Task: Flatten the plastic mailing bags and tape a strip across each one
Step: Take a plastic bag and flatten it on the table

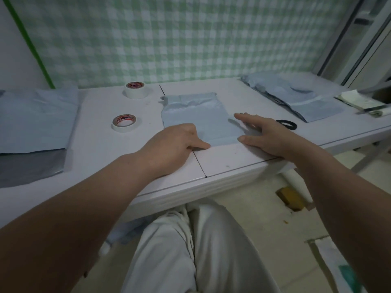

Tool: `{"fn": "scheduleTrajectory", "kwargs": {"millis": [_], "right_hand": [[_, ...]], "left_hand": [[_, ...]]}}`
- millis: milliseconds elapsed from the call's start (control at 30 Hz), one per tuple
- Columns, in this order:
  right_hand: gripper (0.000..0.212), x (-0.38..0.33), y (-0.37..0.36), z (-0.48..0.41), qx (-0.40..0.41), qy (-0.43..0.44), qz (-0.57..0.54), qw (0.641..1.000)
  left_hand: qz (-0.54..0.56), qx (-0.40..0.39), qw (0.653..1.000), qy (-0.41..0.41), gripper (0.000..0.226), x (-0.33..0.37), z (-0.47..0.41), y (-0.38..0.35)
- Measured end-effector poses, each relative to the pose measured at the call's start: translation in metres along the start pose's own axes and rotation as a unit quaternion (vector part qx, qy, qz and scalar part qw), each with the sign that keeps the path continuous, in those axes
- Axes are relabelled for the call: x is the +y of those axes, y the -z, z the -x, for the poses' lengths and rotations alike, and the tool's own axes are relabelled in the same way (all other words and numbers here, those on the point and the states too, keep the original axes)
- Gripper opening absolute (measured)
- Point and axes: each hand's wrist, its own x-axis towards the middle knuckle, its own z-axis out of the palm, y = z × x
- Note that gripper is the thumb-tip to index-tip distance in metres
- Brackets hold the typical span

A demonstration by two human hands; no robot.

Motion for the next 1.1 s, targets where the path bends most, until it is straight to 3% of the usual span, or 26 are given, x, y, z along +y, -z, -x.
{"fn": "scheduleTrajectory", "kwargs": {"millis": [200,267,467,567,733,867,1100], "right_hand": [[0.048,0.005,-0.009,0.008,0.111,0.010,-0.020,0.994],[0.040,-0.005,-0.023,0.013,0.165,0.038,-0.008,0.986],[0.038,-0.049,-0.073,0.038,0.207,0.171,0.090,0.959],[0.033,-0.051,-0.079,0.042,0.218,0.148,0.141,0.954],[0.031,-0.047,-0.077,0.043,0.191,0.109,0.181,0.959],[0.031,-0.039,-0.072,0.040,0.209,0.077,0.165,0.961],[0.026,-0.032,-0.061,0.042,0.222,0.033,0.148,0.963]], "left_hand": [[-0.012,-0.011,0.999,0.035,0.032,0.016,0.007,0.000],[-0.015,-0.014,0.999,0.050,0.035,0.022,0.009,-0.001],[-0.036,-0.017,0.998,0.050,0.049,0.029,0.011,-0.001],[-0.039,-0.015,0.998,0.050,0.058,0.027,0.011,-0.002],[-0.011,0.006,0.997,0.081,0.052,0.025,0.012,-0.003],[0.006,0.015,0.996,0.085,0.066,0.021,0.016,0.003],[0.001,0.028,0.996,0.086,0.066,0.014,0.028,0.009]]}}
